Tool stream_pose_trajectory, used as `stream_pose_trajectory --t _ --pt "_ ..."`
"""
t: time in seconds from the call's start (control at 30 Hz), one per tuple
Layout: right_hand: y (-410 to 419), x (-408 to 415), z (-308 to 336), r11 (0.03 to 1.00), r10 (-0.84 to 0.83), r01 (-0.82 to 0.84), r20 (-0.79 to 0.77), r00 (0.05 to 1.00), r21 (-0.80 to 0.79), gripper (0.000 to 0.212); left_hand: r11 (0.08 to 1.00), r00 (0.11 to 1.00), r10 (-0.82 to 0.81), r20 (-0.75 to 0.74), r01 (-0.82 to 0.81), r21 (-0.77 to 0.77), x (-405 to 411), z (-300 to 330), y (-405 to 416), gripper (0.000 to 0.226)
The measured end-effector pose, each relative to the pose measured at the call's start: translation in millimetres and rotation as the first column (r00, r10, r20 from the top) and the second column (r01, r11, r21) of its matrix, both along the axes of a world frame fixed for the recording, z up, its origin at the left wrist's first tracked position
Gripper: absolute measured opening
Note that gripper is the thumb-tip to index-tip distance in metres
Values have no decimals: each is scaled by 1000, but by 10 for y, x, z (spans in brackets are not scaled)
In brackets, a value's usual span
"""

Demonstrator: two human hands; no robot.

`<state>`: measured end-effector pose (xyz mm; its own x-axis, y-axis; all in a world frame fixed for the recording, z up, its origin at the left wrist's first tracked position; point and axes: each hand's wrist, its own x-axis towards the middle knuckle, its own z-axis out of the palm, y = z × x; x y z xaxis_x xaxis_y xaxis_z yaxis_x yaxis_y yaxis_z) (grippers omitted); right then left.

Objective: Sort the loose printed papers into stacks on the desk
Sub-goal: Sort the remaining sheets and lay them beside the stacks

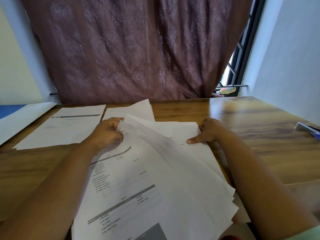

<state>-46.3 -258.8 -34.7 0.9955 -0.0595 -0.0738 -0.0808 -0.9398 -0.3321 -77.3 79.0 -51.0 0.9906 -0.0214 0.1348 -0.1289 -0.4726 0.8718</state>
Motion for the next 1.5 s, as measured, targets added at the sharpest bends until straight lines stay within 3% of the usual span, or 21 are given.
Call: stream_pose_trajectory --t 0.27,0.37,0.47,0.53,0.63,0.77,0.93,1.27,1.4,1.5 --pt "38 15 34 1000 -18 18 -48 999 -10 74 999 999 36 27 -37 9 -15 17 -61 37" --pt "45 10 -13 994 -28 32 -45 999 103 63 999 999 46 -5 -46 -18 -28 10 -53 35" --pt "-5 -2 -48 960 -28 6 72 997 281 42 998 997 59 -58 -61 -34 -43 14 -76 34" --pt "-40 -18 -10 938 -56 31 63 996 345 55 997 995 68 -71 -71 -35 -47 24 -91 31" --pt "-79 23 -5 779 -159 146 -32 987 609 79 997 995 68 -80 -71 -36 -56 34 -110 31" --pt "-155 108 -69 439 -182 180 -109 977 880 48 996 993 75 -94 -79 -41 -55 28 -99 30" --pt "-153 109 -69 296 -91 140 -118 989 945 29 994 992 83 -97 -89 -57 -38 6 -89 31" --pt "-134 105 -38 251 -88 227 -212 973 941 28 992 990 92 -103 -100 -74 11 -52 -45 32" --pt "-72 73 -38 271 -70 195 -182 981 943 22 993 992 86 -95 -93 -77 20 -59 -49 32" --pt "-2 7 -57 279 48 83 -100 994 957 24 993 992 81 -99 -88 -77 23 -68 -52 34"
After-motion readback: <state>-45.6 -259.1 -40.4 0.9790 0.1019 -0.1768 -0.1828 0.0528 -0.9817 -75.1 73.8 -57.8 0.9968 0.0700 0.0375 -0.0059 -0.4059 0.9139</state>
